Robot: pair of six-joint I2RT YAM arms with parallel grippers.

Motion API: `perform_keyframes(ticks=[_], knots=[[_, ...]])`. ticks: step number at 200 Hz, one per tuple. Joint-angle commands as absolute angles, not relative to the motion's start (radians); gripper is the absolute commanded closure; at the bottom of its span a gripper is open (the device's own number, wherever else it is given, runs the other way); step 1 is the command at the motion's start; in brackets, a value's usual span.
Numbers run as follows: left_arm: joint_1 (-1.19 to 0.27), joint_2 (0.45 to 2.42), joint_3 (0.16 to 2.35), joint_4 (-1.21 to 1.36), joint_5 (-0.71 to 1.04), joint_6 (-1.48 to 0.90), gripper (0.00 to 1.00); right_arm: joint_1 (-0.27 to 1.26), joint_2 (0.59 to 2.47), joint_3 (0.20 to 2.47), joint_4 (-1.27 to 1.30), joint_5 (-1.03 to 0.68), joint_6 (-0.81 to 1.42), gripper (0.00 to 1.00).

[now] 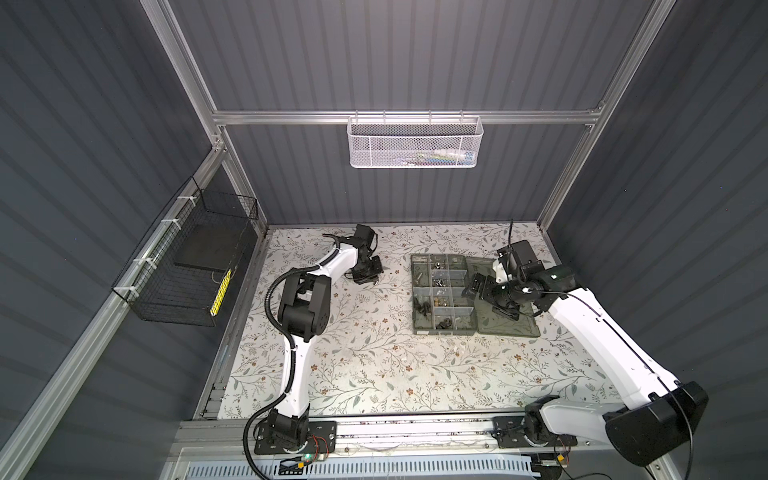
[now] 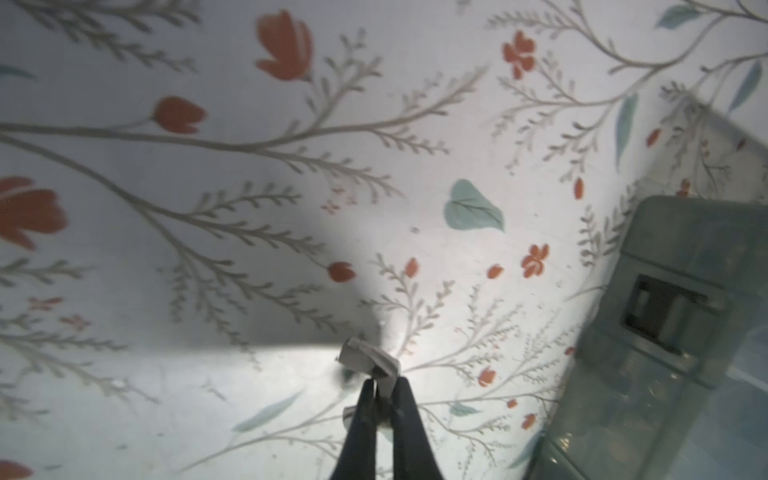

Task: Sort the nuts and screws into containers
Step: 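Carry the wing nut over the box and release it into a compartment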

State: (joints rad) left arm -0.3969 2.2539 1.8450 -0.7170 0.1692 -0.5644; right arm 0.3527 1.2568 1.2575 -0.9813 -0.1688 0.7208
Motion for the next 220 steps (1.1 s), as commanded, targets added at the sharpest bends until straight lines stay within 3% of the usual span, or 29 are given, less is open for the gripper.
perform_keyframes(ticks=[1, 130, 178, 220], knots=[[-0.442, 2.213, 1.893, -0.744, 0.184, -0.559, 1.00, 0.330, 1.227, 1.273, -1.012, -0.168, 0.709, 0.01], [-0.672, 2.334, 2.200, -0.616, 0.262, -0.701, 1.00, 0.184, 1.124, 1.226, -1.062, -0.196, 0.678, 0.01], [-0.695, 2.400, 2.167, -0.570, 0.291, -0.726, 1.00, 0.150, 1.069, 1.197, -1.070, -0.195, 0.670, 0.01], [-0.703, 2.396, 2.125, -0.551, 0.286, -0.713, 0.87, 0.146, 1.075, 1.171, -1.044, -0.201, 0.680, 0.01]])
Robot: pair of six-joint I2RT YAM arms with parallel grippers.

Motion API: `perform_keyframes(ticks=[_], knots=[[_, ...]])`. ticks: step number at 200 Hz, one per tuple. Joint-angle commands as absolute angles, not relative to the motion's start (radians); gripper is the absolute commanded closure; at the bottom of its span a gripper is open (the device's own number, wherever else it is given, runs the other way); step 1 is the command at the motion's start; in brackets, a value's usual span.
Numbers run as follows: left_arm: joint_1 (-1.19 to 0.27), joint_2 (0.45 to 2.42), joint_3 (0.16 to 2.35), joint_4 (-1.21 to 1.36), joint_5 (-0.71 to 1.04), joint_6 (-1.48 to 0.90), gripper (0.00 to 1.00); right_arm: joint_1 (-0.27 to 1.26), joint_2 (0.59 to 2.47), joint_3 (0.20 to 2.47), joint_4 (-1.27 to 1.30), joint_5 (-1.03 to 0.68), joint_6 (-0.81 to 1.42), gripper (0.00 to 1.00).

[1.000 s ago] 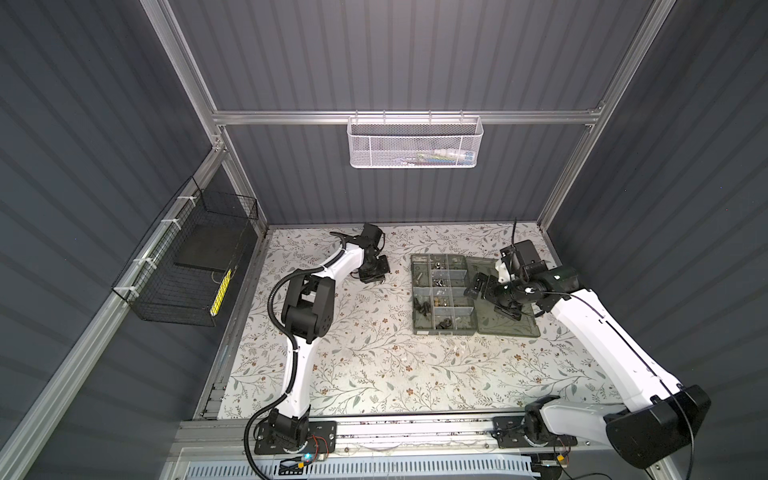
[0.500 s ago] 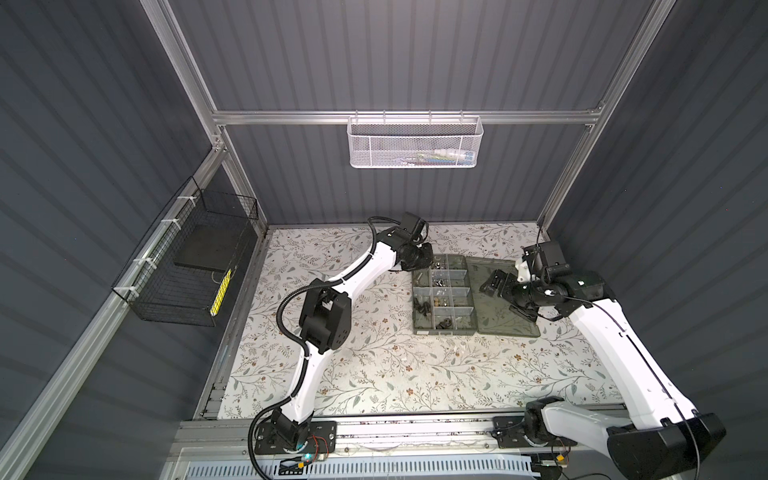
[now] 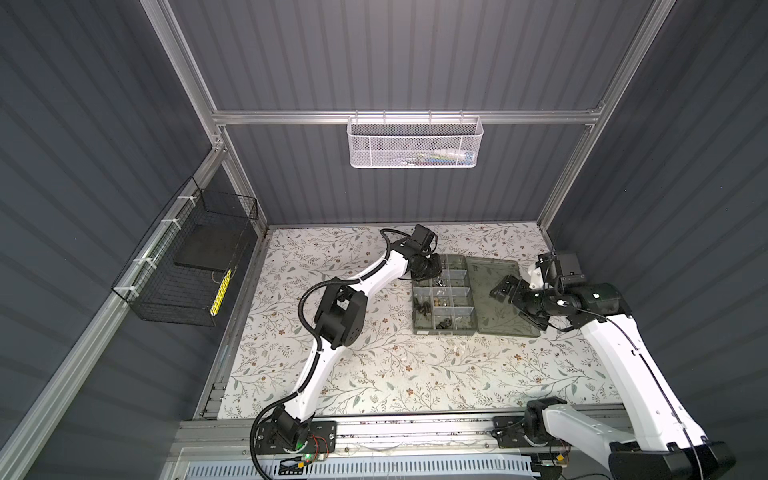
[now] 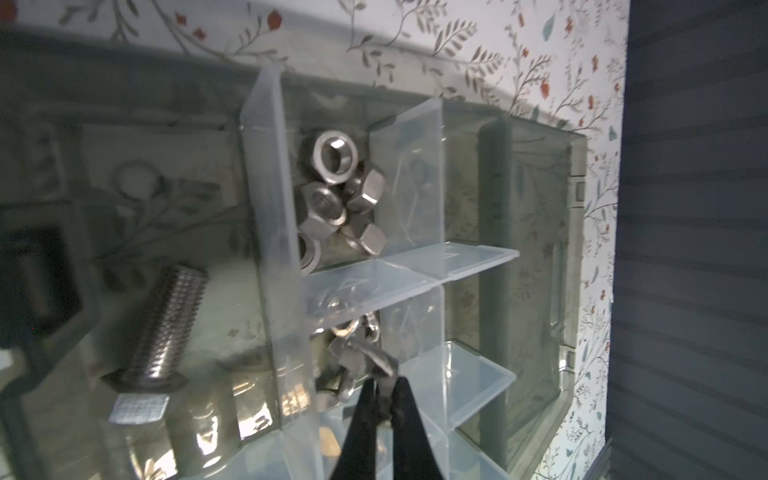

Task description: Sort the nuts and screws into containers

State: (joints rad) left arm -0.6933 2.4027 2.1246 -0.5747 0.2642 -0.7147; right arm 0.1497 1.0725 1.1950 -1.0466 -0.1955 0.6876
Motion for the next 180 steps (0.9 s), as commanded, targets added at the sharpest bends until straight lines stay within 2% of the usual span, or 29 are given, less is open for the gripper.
perform_keyframes(ticks=[1, 8, 24, 35, 46, 53, 56, 59, 97, 117, 147, 162, 180], knots=[[-0.703, 2.396, 2.125, -0.552, 0.287, -0.712, 0.87, 0.146, 1.075, 1.171, -1.043, -0.202, 0.680, 0.01], [-0.702, 2.396, 2.135, -0.557, 0.287, -0.704, 0.83, 0.146, 1.078, 1.166, -1.035, -0.202, 0.680, 0.01], [-0.704, 2.395, 2.161, -0.581, 0.282, -0.686, 0.67, 0.144, 1.083, 1.165, -1.014, -0.196, 0.681, 0.01], [-0.704, 2.389, 2.164, -0.587, 0.284, -0.681, 0.50, 0.144, 1.090, 1.173, -1.006, -0.189, 0.683, 0.01], [-0.705, 2.380, 2.161, -0.595, 0.280, -0.673, 0.40, 0.143, 1.100, 1.186, -1.003, -0.184, 0.682, 0.01], [-0.706, 2.374, 2.160, -0.600, 0.279, -0.669, 0.24, 0.143, 1.107, 1.193, -1.001, -0.177, 0.681, 0.01], [-0.706, 2.370, 2.160, -0.604, 0.280, -0.668, 0.05, 0.143, 1.110, 1.197, -0.999, -0.173, 0.680, 0.01], [-0.706, 2.366, 2.161, -0.609, 0.278, -0.663, 0.01, 0.141, 1.110, 1.201, -0.998, -0.169, 0.679, 0.01], [-0.696, 2.230, 2.148, -0.679, 0.187, -0.551, 0.00, 0.129, 1.107, 1.187, -0.901, 0.073, 0.624, 0.01], [-0.667, 2.077, 2.030, -0.692, 0.073, -0.464, 0.00, 0.127, 1.083, 1.052, -0.698, 0.248, 0.542, 0.01], [-0.528, 1.686, 1.527, -0.479, -0.112, -0.339, 0.00, 0.124, 1.052, 0.750, -0.271, 0.467, 0.336, 0.01], [-0.454, 1.486, 1.248, -0.348, -0.253, -0.230, 0.00, 0.120, 1.058, 0.616, -0.088, 0.506, 0.278, 0.01], [-0.350, 1.308, 0.948, -0.168, -0.422, -0.117, 0.00, 0.112, 1.088, 0.445, 0.232, 0.471, 0.211, 0.01]])
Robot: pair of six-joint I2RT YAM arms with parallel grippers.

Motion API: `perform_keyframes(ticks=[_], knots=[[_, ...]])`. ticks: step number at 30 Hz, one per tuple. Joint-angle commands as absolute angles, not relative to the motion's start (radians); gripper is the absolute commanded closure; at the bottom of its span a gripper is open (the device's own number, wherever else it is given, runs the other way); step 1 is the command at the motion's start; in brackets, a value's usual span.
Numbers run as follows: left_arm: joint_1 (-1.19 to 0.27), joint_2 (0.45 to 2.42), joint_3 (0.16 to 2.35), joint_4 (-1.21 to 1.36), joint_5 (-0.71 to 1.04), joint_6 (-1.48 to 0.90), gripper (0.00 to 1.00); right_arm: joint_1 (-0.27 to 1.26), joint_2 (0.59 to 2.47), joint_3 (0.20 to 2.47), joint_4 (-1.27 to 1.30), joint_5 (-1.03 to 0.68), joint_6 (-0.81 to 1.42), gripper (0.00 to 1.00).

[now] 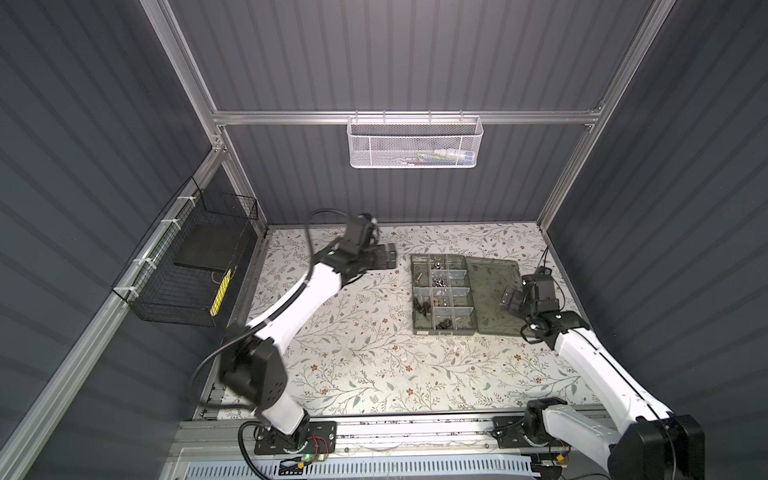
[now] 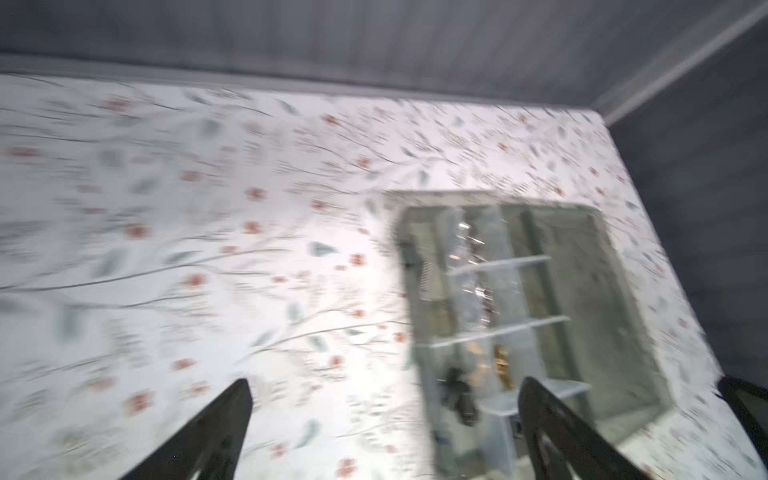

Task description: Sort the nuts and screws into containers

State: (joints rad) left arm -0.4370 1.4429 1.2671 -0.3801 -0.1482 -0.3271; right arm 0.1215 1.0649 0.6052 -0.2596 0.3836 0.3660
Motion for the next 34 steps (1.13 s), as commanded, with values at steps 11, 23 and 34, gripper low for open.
perform_keyframes(ticks=[11, 23, 34], knots=[[-0.007, 1.495, 0.531, 0.548, -0.260, -0.070, 0.00, 0.097, 1.419, 0.332, 0.959, 0.343, -0.040, 0.01], [-0.040, 1.714, 0.376, 1.105, -0.269, -0.055, 0.00, 0.017, 1.449, 0.225, 1.153, 0.229, 0.033, 0.01], [-0.095, 1.717, 0.461, 0.926, -0.318, -0.009, 0.00, 0.012, 1.474, 0.241, 1.163, 0.257, 0.044, 0.01]])
